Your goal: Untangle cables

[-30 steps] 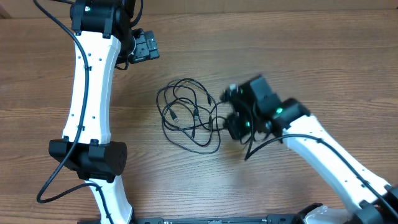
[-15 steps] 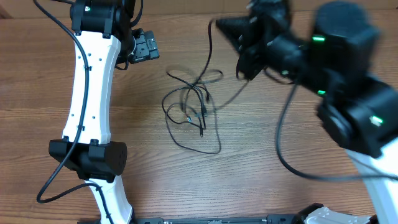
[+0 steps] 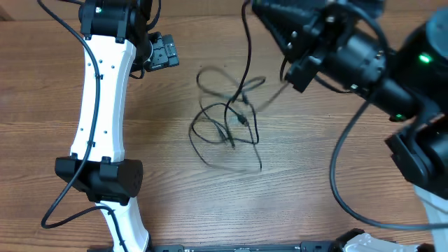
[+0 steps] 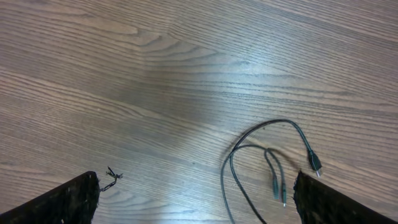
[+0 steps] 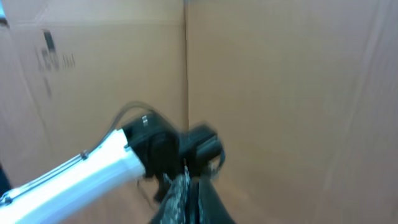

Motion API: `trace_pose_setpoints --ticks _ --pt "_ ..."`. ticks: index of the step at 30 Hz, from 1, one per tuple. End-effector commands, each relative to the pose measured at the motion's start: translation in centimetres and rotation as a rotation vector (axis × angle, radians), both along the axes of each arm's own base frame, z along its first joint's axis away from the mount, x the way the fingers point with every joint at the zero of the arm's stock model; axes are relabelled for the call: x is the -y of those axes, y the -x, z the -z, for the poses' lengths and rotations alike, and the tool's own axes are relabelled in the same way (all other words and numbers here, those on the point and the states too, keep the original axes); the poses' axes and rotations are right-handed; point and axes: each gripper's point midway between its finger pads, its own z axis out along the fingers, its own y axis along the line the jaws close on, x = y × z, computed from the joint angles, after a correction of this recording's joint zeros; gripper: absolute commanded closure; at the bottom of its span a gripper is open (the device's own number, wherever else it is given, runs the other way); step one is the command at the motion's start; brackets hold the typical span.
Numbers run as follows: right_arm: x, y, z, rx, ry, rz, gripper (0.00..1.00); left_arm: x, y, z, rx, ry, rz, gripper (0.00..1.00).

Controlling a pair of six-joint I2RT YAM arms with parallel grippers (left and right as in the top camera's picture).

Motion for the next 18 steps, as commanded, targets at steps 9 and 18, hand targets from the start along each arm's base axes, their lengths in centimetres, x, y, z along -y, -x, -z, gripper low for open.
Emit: trace_pose_setpoints --ticks 9,18 --pt "-1.0 -1.3 2.4 -0.074 0.047 -0.012 0.96 0.0 0.2 -0.5 0.014 -0.013 0.014 0.01" --pt "-0.9 -1.2 3.9 -0.131 0.077 -0.008 0.96 0.0 -0.6 -0.8 0.049 -0.016 0.012 0.01"
